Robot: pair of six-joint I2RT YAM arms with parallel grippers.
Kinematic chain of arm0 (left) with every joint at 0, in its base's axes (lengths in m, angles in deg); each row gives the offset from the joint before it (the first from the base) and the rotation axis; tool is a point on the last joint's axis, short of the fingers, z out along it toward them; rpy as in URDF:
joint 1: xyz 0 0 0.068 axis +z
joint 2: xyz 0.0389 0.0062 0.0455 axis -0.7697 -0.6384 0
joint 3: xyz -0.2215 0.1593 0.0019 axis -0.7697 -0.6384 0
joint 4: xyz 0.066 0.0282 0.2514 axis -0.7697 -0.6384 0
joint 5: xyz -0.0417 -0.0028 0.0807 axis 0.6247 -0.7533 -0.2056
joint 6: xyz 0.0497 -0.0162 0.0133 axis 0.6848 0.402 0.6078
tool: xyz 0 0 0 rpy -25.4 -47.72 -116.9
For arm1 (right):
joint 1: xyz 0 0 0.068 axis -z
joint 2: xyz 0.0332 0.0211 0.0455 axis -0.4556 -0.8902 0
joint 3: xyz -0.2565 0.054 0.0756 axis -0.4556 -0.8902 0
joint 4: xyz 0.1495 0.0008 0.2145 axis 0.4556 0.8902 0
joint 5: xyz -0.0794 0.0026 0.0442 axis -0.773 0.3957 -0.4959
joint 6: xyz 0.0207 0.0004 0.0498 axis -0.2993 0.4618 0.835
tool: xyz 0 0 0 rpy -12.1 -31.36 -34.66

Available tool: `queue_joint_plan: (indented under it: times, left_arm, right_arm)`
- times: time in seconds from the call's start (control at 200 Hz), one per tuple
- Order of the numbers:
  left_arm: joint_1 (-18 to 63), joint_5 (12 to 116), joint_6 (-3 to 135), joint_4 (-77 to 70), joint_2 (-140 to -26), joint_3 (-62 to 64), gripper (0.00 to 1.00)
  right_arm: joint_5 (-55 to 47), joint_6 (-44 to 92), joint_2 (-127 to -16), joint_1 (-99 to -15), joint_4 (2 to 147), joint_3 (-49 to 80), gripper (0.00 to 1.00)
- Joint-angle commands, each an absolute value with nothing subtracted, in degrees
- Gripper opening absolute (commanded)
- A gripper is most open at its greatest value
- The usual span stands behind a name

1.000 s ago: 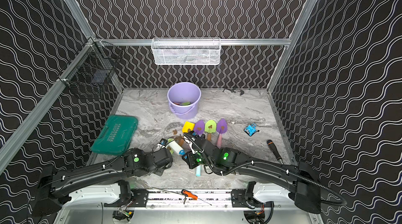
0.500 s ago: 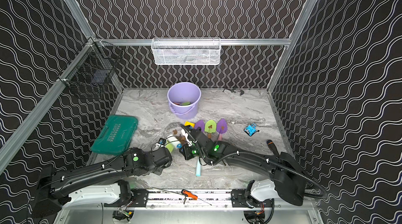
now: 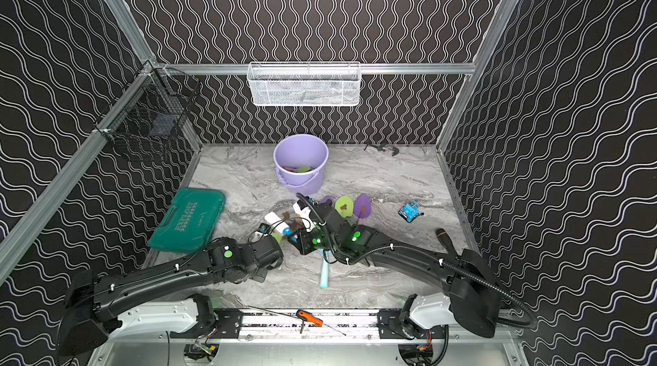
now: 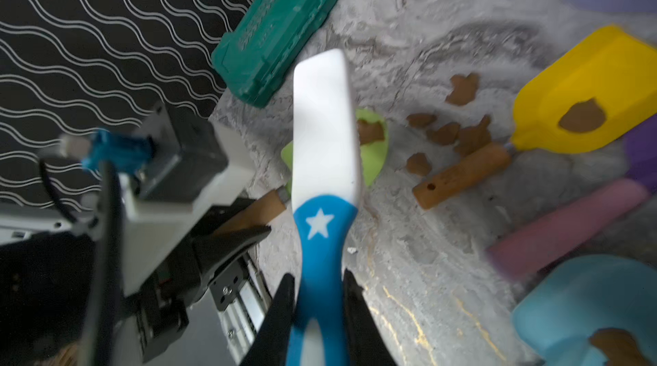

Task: Brush the soil off the hand trowel and place it into the bucket
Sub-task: Brush off the soil from the hand trowel.

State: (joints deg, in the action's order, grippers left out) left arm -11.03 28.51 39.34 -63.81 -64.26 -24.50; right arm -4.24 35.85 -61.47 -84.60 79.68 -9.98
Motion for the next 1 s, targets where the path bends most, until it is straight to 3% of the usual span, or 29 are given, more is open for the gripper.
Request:
queue_joint_plan:
  times: [0.0,0.39,0.736,0.851,0.996]
  left_arm:
    - [-9.9,29.7,41.2,-62.4,-63.3,-24.7,0.00]
    - [-9.4,31.0,41.7,-61.8,-63.3,-24.8,0.00]
    - [-4.3,35.8,44.6,-59.1,-63.0,-25.1,0.00]
    - [1.3,43.9,47.3,-55.1,-59.8,-25.5,0.00]
    - [13.1,66.6,49.0,-44.6,-55.7,-27.3,0.00]
  right_arm:
    - [-1.3,37.1,-61.8,-85.4,77.3,-11.1,0.00]
    - [-2.7,35.0,-71.7,-79.9,78.2,-4.4,0.00]
    - [0.6,34.6,-68.5,-75.5,77.1,-1.1,0.00]
    - [0.8,36.8,-64.3,-74.9,76.3,-3.6,0.00]
    - [-0.3,41.3,-57.1,-74.1,72.9,-11.6,0.00]
